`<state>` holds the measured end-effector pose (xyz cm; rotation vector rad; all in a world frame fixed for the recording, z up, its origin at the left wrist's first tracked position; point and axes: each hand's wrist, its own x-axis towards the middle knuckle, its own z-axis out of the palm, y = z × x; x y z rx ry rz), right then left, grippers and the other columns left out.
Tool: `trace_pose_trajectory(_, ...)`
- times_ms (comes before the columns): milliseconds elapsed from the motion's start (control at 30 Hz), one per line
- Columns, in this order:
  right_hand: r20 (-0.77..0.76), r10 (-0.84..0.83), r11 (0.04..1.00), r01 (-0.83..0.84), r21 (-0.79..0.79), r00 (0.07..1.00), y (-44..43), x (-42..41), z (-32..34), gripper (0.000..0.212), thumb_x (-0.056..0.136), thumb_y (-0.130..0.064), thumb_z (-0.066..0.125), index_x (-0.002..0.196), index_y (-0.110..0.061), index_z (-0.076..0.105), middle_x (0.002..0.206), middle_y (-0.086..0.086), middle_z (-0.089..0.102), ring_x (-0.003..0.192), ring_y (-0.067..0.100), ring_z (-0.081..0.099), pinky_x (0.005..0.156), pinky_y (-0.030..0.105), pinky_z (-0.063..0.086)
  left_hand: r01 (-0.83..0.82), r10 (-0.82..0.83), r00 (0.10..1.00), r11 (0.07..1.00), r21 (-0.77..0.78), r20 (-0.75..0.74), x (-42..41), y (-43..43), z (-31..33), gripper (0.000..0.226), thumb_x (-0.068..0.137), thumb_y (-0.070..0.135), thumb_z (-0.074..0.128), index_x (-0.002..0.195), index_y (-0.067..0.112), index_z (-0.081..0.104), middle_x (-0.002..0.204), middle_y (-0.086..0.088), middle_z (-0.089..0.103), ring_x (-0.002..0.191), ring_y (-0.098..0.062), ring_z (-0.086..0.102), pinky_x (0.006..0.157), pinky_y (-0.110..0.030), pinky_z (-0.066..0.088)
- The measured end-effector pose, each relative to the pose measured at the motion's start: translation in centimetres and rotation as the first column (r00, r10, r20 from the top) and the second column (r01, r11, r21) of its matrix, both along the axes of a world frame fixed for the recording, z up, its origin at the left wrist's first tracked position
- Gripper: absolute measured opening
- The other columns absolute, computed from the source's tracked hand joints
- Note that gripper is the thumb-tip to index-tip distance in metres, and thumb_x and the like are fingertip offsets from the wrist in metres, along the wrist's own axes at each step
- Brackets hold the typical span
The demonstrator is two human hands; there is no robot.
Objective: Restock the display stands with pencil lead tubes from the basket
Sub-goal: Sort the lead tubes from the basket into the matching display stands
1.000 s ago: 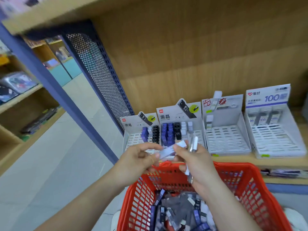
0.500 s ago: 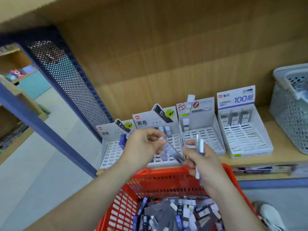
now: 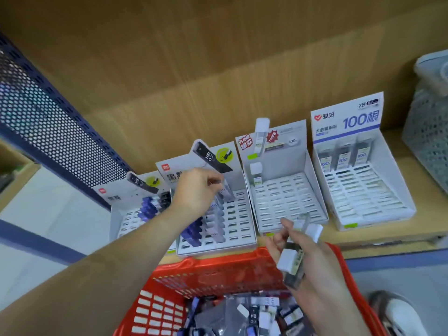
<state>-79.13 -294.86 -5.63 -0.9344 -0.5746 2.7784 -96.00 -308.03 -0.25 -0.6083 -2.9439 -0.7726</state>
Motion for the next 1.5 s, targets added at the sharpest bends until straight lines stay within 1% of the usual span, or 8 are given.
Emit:
trace_pose_trajectory(367, -0.007, 0.034, 0.999, -0.034, 0.036, 0.999, -1.4, -0.7, 0.3, 0.021, 0.096, -0.006, 0.055, 0.113, 0.000, 0.066, 0.066, 0.007, 0.062, 0.069, 0.018, 0.067, 0.081, 0.043, 0.059, 0.136, -0.145, 0.988, 0.978, -0.158, -0.051, -1.6, -0.4, -0.9, 0.018, 0.090, 0.014, 0.065, 0.106, 0.011, 0.074, 0.109, -0.003, 0.072, 0.100, -0.016, 0.064, 0.083, -0.017, 0.041)
trace_pose_trajectory(667, -0.061, 0.094, 0.995, -0.095, -0.017, 0.994, -1.3, -0.9, 1.0, 0.020, 0.093, -0.007, 0.057, 0.108, 0.002, 0.066, 0.082, 0.013, 0.072, 0.075, 0.023, 0.074, 0.061, 0.031, 0.061, 0.056, -0.077, 0.984, 0.990, -0.130, -0.164, -2.4, 0.7, -2.7, 0.009, 0.086, 0.012, 0.067, 0.091, 0.013, 0.075, 0.089, -0.004, 0.073, 0.085, -0.022, 0.065, 0.079, -0.032, 0.051)
trace_pose_trajectory(800, -0.119, 0.107, 0.988, -0.119, -0.099, 0.987, -1.4, -1.1, 1.2, 0.032, 0.089, -0.014, 0.054, 0.119, -0.002, 0.060, 0.100, 0.017, 0.075, 0.095, 0.028, 0.074, 0.078, 0.037, 0.062, 0.116, -0.168, 0.964, 0.963, -0.242, -0.207, -1.1, 0.2, -1.7, 0.018, 0.094, 0.025, 0.056, 0.090, 0.020, 0.073, 0.084, 0.000, 0.067, 0.084, -0.026, 0.057, 0.075, -0.036, 0.048)
trace_pose_trajectory(933, -0.171, 0.125, 0.984, -0.144, -0.102, 0.977, -1.4, -1.3, 2.0, 0.036, 0.092, -0.020, 0.050, 0.126, -0.010, 0.058, 0.117, 0.009, 0.072, 0.111, 0.019, 0.068, 0.101, 0.042, 0.047, 0.054, -0.098, 0.968, 0.980, 0.190, 0.229, 5.9, -0.6, 1.2, 0.038, 0.097, 0.041, 0.045, 0.089, 0.014, 0.070, 0.072, -0.004, 0.068, 0.061, -0.015, 0.057, 0.061, -0.029, 0.048)
trace_pose_trajectory(1033, -0.242, 0.154, 0.977, -0.185, -0.110, 0.958, -1.9, -1.1, 2.7, 0.031, 0.095, -0.020, 0.048, 0.122, -0.011, 0.060, 0.121, 0.004, 0.071, 0.099, 0.017, 0.073, 0.078, 0.037, 0.060, -0.100, -0.164, 0.707, 0.940, 0.326, 0.688, 10.6, -0.8, 1.9, 0.046, 0.093, 0.049, 0.040, 0.091, 0.013, 0.068, 0.072, -0.013, 0.070, 0.052, -0.020, 0.058, 0.047, -0.024, 0.045)
trace_pose_trajectory(1167, -0.316, 0.221, 0.960, -0.262, -0.096, 0.923, -3.2, -0.8, 3.3, 0.028, 0.086, -0.013, 0.051, 0.103, -0.010, 0.073, 0.122, 0.006, 0.070, 0.102, 0.014, 0.071, 0.080, 0.034, 0.059, -0.465, -0.150, 0.509, 0.780, 0.417, 0.848, 12.4, -1.8, 1.4, 0.037, 0.087, 0.043, 0.057, 0.079, 0.010, 0.072, 0.070, -0.015, 0.066, 0.050, -0.016, 0.056, 0.045, -0.020, 0.047)
trace_pose_trajectory(1333, -0.314, 0.272, 0.959, -0.282, 0.015, 0.909, -5.4, -1.5, 3.2, 0.039, 0.076, -0.004, 0.049, 0.103, -0.009, 0.076, 0.122, 0.012, 0.069, 0.116, 0.023, 0.065, 0.101, 0.045, 0.047, -0.607, -0.115, 0.664, 0.493, 0.623, 0.738, 11.4, -5.2, 2.3, 0.019, 0.071, 0.009, 0.071, 0.089, 0.005, 0.073, 0.070, -0.010, 0.067, 0.057, -0.013, 0.060, 0.054, -0.017, 0.053)
trace_pose_trajectory(1500, -0.132, 0.371, 0.925, -0.353, 0.140, 0.919, -5.1, -1.4, 4.0, 0.025, 0.089, -0.034, 0.060, 0.097, -0.015, 0.075, 0.104, 0.013, 0.075, 0.084, 0.022, 0.073, 0.052, 0.024, 0.053, -0.383, 0.063, 0.875, 0.696, 0.607, 0.479, 10.0, -7.4, 3.2, 0.024, 0.082, -0.001, 0.068, 0.098, 0.016, 0.071, 0.076, -0.012, 0.070, 0.063, -0.015, 0.064, 0.065, -0.021, 0.056)
